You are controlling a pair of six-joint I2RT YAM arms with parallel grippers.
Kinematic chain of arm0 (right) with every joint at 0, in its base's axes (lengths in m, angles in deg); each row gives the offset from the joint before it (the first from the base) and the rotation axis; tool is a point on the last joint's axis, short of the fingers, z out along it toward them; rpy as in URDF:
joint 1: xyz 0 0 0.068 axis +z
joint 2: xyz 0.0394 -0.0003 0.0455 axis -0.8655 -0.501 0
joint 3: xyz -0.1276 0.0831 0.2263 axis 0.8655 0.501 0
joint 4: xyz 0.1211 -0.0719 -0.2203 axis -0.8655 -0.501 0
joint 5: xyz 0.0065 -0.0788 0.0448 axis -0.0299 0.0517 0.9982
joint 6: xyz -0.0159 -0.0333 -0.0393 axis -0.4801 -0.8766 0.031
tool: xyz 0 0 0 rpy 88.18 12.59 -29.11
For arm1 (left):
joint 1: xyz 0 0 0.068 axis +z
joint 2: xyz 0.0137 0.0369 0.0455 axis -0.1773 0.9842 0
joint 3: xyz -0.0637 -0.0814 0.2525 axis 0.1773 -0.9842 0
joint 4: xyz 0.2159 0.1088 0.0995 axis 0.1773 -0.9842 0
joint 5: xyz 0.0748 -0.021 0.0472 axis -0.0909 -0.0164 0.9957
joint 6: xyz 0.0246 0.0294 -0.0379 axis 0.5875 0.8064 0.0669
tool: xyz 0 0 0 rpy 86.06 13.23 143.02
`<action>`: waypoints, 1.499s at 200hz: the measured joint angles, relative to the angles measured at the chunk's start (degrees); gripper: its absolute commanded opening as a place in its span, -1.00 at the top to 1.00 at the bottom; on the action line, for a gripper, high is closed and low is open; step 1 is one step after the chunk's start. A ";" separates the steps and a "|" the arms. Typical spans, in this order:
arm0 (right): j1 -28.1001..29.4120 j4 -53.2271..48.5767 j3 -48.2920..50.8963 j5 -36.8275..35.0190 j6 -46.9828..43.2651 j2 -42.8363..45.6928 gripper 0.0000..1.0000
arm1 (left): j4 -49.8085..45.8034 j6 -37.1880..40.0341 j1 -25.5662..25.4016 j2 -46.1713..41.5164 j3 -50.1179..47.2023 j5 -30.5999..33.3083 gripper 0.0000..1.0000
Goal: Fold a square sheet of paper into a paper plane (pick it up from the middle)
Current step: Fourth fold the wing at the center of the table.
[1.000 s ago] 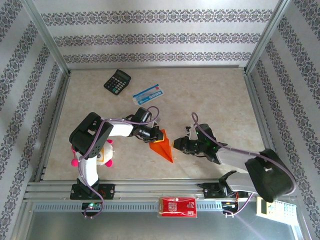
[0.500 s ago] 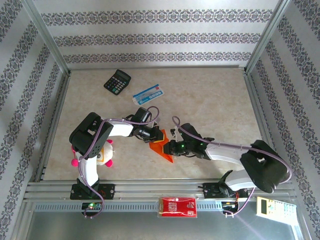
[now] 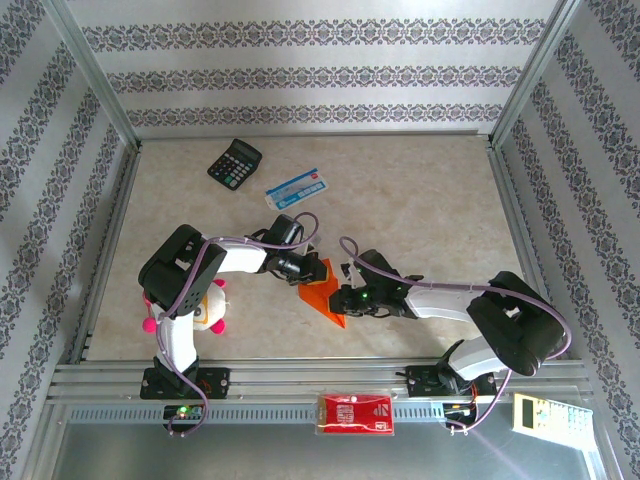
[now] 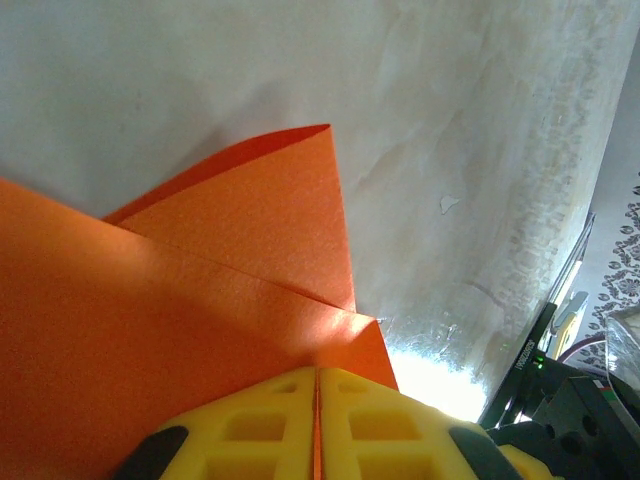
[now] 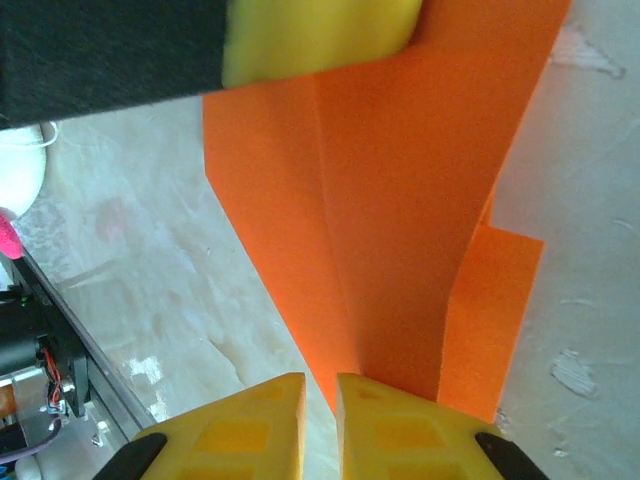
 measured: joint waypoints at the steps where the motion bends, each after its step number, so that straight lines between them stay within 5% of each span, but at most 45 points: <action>1: 0.00 0.00 0.02 0.00 0.00 0.00 0.68 | -0.02 0.00 0.00 0.00 0.00 0.00 0.77; 144: -1.84 -8.41 0.02 -1.60 -4.57 4.46 0.67 | -0.33 0.44 0.00 0.00 0.13 0.04 0.77; 185: 1.38 -12.17 -1.90 -3.96 -6.10 8.57 0.64 | -0.59 0.61 0.00 0.00 0.26 0.11 0.77; 300: 5.62 -18.53 -7.72 -8.26 -10.43 0.72 0.68 | -1.44 1.05 0.00 0.00 0.63 0.31 0.77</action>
